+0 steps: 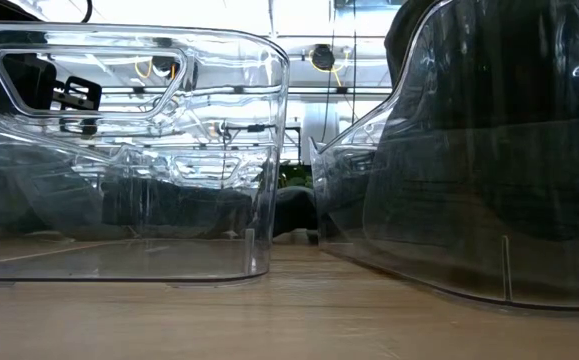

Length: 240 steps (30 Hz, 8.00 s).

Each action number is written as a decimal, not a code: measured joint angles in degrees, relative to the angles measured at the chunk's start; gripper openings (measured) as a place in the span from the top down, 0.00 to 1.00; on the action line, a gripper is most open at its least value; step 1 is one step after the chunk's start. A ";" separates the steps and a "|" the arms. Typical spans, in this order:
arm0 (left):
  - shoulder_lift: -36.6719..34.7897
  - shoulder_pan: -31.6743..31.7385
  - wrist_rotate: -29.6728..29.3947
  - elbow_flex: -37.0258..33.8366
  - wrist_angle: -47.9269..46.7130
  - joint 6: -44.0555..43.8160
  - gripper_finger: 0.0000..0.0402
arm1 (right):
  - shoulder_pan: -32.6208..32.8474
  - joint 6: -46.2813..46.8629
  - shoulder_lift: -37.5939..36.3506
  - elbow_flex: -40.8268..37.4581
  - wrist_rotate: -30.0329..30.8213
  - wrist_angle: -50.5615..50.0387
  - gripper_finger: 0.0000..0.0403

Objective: Pick & Place hat
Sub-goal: Put the right black cap into the right transparent bin

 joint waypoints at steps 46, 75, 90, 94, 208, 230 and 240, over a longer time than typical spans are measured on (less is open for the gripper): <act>0.01 0.01 0.01 0.00 0.03 0.00 0.94 | -7.12 8.94 -0.59 -20.34 -31.26 25.87 0.97; -0.02 -0.01 0.00 0.00 0.02 0.00 0.94 | -14.85 -14.38 14.06 21.96 -57.13 -20.44 0.98; -0.02 0.01 0.00 0.00 0.01 0.00 0.94 | -15.06 -17.65 22.77 22.52 -57.48 -25.53 0.98; -0.01 0.00 0.00 0.00 0.01 0.00 0.94 | -15.27 -20.23 25.06 22.52 -57.45 -24.98 0.98; -0.02 -0.01 0.00 -0.02 0.03 0.00 0.94 | -9.60 -0.96 4.89 -20.84 -9.12 7.29 1.00; -0.01 0.01 0.01 -0.02 0.03 0.00 0.94 | -0.58 -1.40 16.25 -1.52 -8.07 -3.91 1.00; 0.01 0.01 0.00 -0.02 0.02 0.00 0.94 | -2.42 -3.98 27.89 6.60 -8.26 -13.84 1.00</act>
